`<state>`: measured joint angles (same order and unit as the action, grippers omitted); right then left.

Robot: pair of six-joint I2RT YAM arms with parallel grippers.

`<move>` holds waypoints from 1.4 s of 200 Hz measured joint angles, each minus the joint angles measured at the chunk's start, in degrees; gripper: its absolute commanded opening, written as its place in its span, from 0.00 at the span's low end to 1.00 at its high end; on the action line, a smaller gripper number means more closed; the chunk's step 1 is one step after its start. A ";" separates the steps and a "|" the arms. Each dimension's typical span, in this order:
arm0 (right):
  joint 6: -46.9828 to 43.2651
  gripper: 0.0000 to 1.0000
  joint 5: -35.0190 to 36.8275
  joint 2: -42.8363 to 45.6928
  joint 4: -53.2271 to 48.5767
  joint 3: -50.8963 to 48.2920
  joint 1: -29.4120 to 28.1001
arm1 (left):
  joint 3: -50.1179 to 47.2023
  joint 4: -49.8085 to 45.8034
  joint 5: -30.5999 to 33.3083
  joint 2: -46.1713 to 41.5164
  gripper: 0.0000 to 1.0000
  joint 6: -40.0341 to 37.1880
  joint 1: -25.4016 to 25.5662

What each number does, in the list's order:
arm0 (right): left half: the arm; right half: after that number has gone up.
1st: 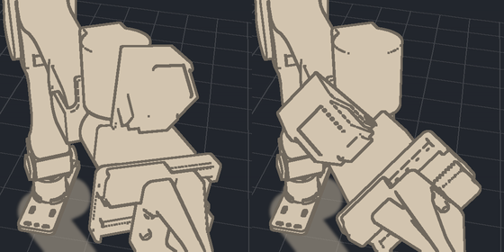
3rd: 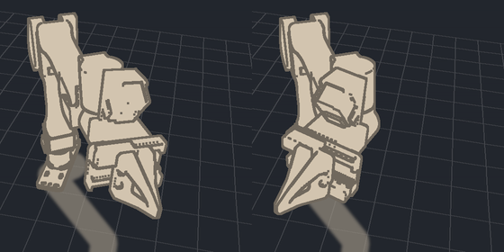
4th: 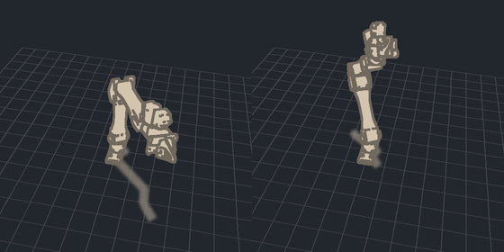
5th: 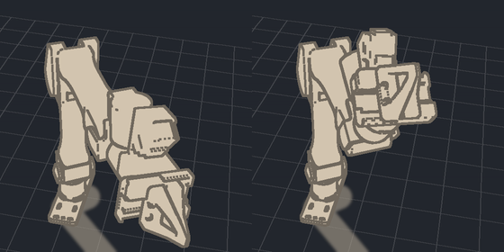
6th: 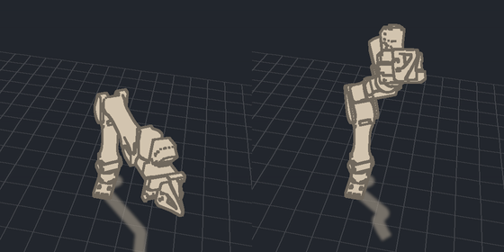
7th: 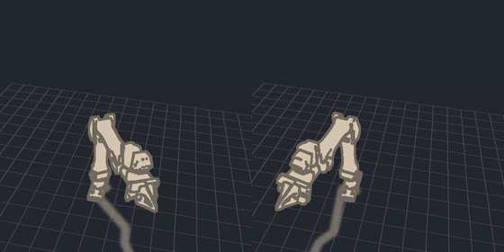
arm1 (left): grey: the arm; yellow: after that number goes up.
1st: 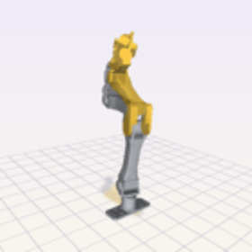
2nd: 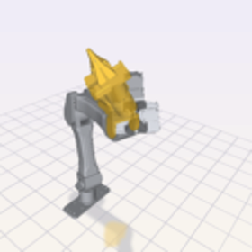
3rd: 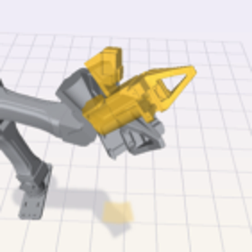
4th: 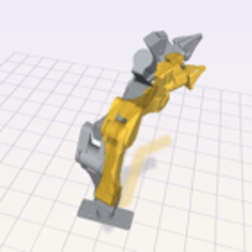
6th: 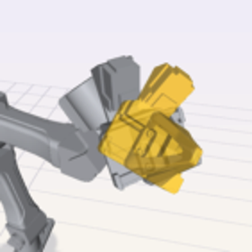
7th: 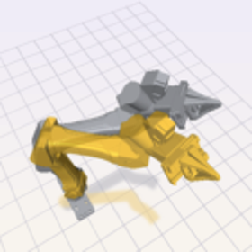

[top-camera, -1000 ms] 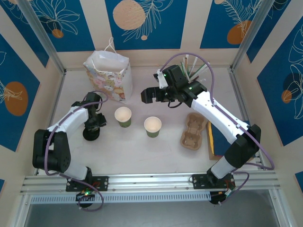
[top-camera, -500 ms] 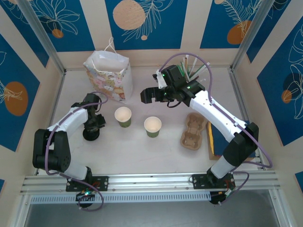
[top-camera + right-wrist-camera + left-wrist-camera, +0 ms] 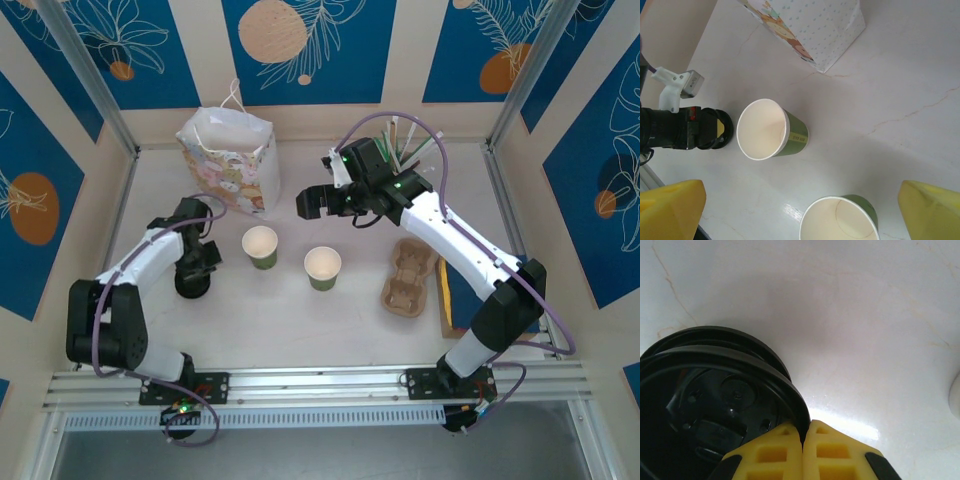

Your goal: Pack the takeout coffee

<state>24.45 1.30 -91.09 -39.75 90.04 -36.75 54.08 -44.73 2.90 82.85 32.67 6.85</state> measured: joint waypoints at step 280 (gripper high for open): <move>20.37 1.00 -25.07 6.54 23.50 -14.62 9.31 | 4.90 49.94 -39.26 -11.87 0.06 31.67 15.58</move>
<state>44.82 -23.77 -84.55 -16.25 75.42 -27.44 58.98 5.21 -36.36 70.98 64.34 22.44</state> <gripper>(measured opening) 0.999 0.063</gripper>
